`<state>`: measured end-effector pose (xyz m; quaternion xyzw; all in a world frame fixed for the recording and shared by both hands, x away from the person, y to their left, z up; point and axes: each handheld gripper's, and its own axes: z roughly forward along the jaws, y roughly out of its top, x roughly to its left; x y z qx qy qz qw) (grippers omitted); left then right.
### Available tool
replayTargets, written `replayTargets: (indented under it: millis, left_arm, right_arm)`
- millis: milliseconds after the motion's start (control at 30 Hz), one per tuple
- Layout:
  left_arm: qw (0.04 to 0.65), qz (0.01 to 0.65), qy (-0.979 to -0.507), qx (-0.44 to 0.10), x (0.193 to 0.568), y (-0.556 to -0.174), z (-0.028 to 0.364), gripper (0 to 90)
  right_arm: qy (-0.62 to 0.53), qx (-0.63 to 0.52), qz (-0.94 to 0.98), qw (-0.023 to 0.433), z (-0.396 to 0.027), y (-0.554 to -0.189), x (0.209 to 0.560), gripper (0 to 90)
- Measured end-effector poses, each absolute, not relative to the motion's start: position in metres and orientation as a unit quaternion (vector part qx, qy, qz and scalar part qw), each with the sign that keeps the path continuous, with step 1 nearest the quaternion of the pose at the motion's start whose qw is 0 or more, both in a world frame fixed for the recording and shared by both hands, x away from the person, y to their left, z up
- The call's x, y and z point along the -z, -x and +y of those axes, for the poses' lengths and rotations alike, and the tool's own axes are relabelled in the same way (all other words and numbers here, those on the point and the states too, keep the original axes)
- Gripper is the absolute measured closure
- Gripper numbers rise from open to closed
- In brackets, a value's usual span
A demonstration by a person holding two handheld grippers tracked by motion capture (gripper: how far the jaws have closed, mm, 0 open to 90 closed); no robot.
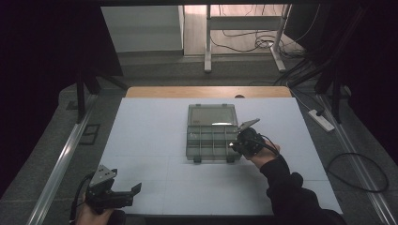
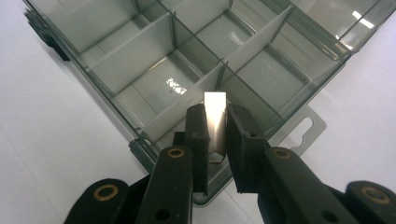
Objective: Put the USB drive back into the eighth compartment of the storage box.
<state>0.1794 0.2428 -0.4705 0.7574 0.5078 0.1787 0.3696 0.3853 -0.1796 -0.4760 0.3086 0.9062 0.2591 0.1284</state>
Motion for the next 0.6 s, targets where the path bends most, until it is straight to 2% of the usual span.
replayTargets:
  millis: [267,600]
  left_arm:
    - [0.369,0.508,-0.757,-0.179,0.4705,-0.1795,0.2428,0.7]
    - [0.369,0.508,-0.757,-0.178,0.4705,-0.1796,0.2428,0.7]
  right_arm:
    - [-0.308,-0.248,0.910,0.128,-0.1777,-0.3863,0.4819,78.0]
    - [-0.311,-0.262,0.904,0.129,-0.1786,-0.3850,0.4777,71.1]
